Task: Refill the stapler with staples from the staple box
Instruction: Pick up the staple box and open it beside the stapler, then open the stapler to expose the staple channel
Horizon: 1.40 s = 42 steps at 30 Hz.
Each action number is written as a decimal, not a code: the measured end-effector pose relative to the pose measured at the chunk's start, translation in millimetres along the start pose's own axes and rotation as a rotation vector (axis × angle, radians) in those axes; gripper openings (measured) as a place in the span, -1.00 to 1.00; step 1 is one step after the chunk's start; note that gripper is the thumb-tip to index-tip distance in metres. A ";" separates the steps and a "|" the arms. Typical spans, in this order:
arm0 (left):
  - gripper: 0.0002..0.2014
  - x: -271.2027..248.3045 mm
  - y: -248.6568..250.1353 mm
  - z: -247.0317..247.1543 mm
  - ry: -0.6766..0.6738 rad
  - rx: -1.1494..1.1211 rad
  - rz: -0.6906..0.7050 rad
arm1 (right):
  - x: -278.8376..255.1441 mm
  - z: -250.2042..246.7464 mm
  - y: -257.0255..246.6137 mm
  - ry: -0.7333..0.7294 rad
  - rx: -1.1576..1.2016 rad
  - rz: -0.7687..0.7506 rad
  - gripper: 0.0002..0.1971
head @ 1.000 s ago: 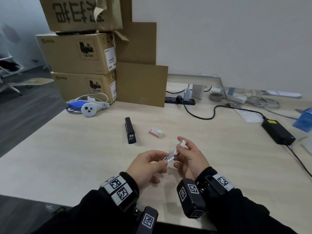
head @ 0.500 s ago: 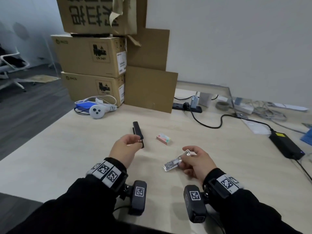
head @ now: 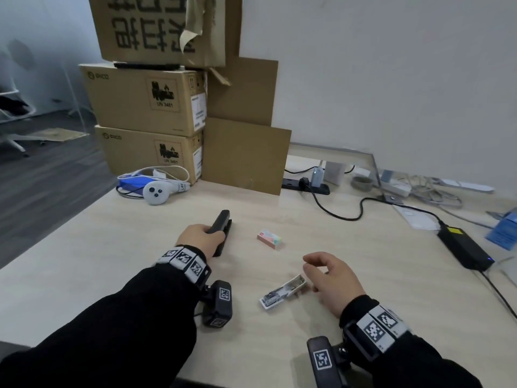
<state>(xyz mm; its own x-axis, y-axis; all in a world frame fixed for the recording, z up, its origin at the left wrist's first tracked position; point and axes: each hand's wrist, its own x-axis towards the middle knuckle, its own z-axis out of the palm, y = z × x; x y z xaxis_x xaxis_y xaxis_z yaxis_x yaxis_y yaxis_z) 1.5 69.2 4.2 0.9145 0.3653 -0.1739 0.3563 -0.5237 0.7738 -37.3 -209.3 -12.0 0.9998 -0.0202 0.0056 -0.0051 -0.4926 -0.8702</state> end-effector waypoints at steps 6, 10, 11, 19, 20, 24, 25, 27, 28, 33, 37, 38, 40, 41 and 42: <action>-0.87 -31.3 -27.4 -15.9 0.046 -0.415 0.068 | 3.4 11.0 -36.3 -0.042 -0.214 -0.401 -0.84; -0.84 -55.3 -17.9 -10.4 -0.125 -0.479 0.169 | 16.4 34.0 -63.0 -0.187 -0.506 -0.614 -0.50; -0.83 -61.0 -13.7 -8.3 -0.160 -0.484 0.211 | 18.8 37.3 -68.3 -0.221 -0.574 -0.615 -0.44; -0.79 -76.4 -2.2 4.5 -0.297 -0.667 0.230 | 19.1 37.7 -62.5 -0.282 -0.355 -0.527 -0.84; -0.77 -76.5 -1.3 5.7 -0.300 -0.670 0.235 | 16.8 38.3 -59.2 -0.259 -0.333 -0.533 -0.85; -0.74 -74.8 8.6 4.5 -0.304 -0.675 0.258 | 9.9 41.1 -47.9 -0.167 -0.181 -0.508 -0.87; -0.74 -74.5 12.0 3.7 -0.304 -0.673 0.266 | 8.7 41.4 -46.7 -0.147 -0.139 -0.492 -0.85; -0.73 -73.8 19.1 2.4 -0.306 -0.662 0.281 | 6.2 43.3 -44.5 -0.131 -0.070 -0.462 -0.80; -0.74 -72.9 21.4 1.9 -0.310 -0.655 0.288 | 4.1 45.1 -43.9 -0.120 -0.042 -0.455 -0.78; -0.79 -72.4 13.8 4.4 -0.308 -0.633 0.235 | 11.8 34.1 -52.8 0.089 0.361 -0.180 -0.80; -0.78 -71.2 6.3 11.4 -0.229 -0.539 0.276 | 23.2 27.3 -54.8 0.025 0.352 -0.177 -0.79; -0.78 -68.2 6.8 10.4 -0.195 -0.497 0.307 | 24.4 29.4 -53.2 0.019 0.296 -0.205 -0.82; -0.79 -62.6 9.8 6.8 -0.133 -0.345 0.390 | 24.8 30.0 -50.4 0.035 0.171 -0.246 -0.84; -0.80 -61.2 11.3 4.8 -0.109 -0.258 0.427 | 24.8 28.0 -50.7 0.052 0.101 -0.266 -0.83; -0.80 -60.4 12.7 3.4 -0.094 -0.195 0.454 | 25.5 25.3 -50.5 0.065 0.030 -0.284 -0.81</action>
<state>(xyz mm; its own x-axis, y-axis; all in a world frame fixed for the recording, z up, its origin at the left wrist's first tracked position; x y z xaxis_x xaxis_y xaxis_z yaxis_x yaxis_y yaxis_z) -48.6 37.8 22.4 0.9854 0.0587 0.1595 -0.1156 -0.4565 0.8822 -11.1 -163.0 19.6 0.9577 0.0587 0.2816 0.2763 -0.4605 -0.8436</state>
